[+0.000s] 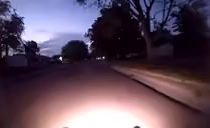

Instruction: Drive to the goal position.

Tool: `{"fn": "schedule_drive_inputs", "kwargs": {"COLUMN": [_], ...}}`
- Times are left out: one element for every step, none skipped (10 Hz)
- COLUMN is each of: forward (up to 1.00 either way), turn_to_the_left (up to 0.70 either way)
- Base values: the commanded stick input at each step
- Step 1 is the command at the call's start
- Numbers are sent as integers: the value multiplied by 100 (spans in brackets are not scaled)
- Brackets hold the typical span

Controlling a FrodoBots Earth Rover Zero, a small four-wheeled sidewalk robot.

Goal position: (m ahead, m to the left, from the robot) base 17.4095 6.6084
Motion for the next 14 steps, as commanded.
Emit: {"fn": "schedule_drive_inputs", "kwargs": {"forward": [70, 70, 70, 70, 70, 70, 70, 70, 70, 70, 70, 70, 70, 70], "turn_to_the_left": [0, 0, 0, 0, 0, 0, 0, 0, 0, 0, 0, 0, 0, 0]}}
